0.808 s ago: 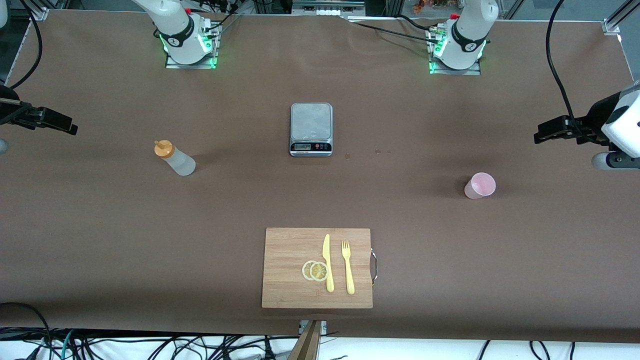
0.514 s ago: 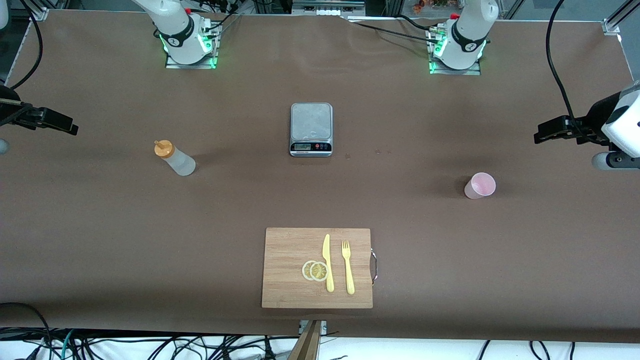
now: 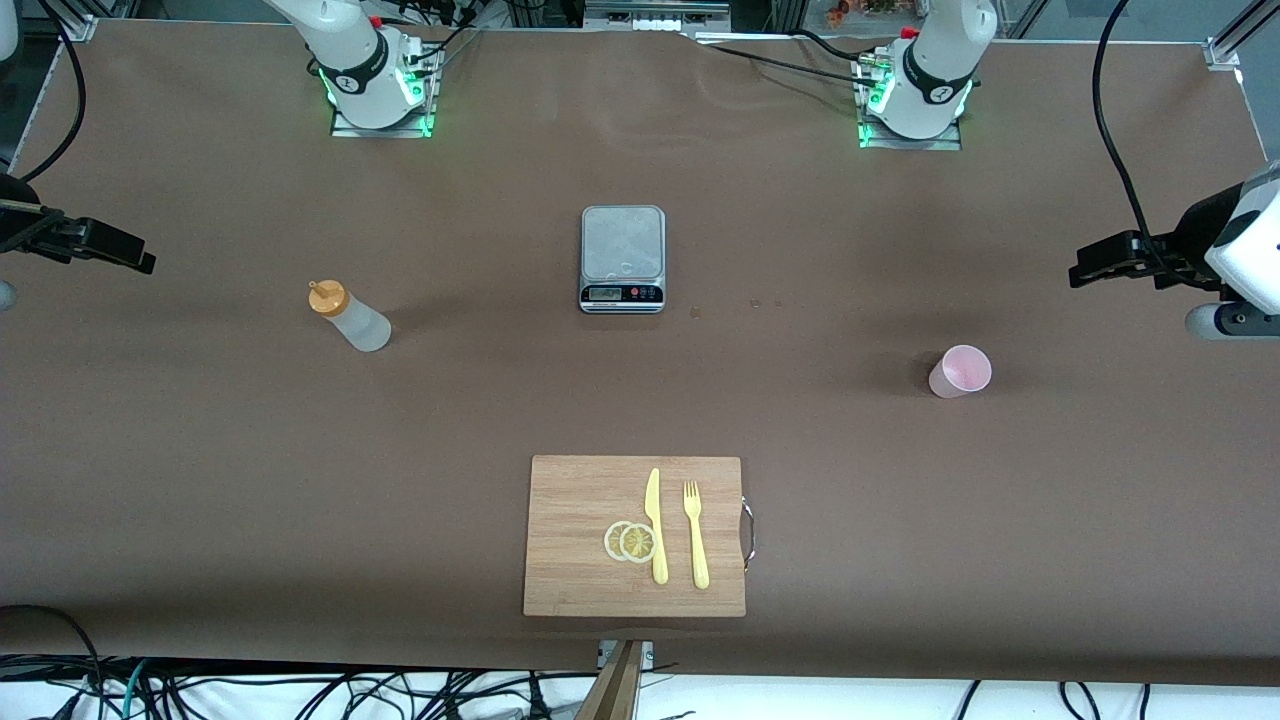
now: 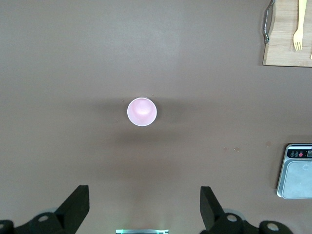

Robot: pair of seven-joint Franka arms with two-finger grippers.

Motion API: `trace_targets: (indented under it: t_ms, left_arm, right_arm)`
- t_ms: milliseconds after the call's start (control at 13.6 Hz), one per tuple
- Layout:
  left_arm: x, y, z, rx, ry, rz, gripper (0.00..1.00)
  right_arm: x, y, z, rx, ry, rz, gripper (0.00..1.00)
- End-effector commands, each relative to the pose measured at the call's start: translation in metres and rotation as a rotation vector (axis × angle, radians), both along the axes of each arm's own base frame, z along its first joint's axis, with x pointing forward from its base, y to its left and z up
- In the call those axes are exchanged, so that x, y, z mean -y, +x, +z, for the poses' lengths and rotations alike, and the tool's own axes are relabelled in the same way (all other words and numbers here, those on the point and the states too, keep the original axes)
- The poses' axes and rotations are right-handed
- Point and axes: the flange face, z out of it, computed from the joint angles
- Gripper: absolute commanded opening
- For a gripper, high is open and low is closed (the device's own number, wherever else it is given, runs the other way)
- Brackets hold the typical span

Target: Add sauce to pink cup with both arms

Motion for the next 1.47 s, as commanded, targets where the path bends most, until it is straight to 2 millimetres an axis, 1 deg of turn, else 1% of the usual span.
trace_targets:
  t_ms: [0, 441, 808, 1101, 1395]
  left_arm:
    - [0.003, 0.004, 0.006, 0.013, 0.011, 0.0, 1.0]
    - [0.0, 0.006, 0.007, 0.031, 0.013, 0.006, 1.0]
    - [0.0, 0.006, 0.007, 0.031, 0.014, 0.004, 1.0]
    - [-0.002, 0.012, -0.007, 0.008, 0.02, 0.007, 1.0]
    - [-0.001, 0.014, -0.011, 0.004, 0.017, 0.006, 1.0]
  right_arm:
    - [0.0, -0.003, 0.003, 0.012, -0.005, 0.009, 1.0]
    - [-0.002, -0.003, 0.003, 0.01, -0.003, 0.012, 1.0]
    - [-0.002, -0.003, 0.003, 0.012, -0.003, 0.012, 1.0]
    - [-0.002, -0.003, 0.003, 0.013, -0.003, 0.012, 1.0]
    - [-0.002, -0.003, 0.003, 0.012, -0.003, 0.012, 1.0]
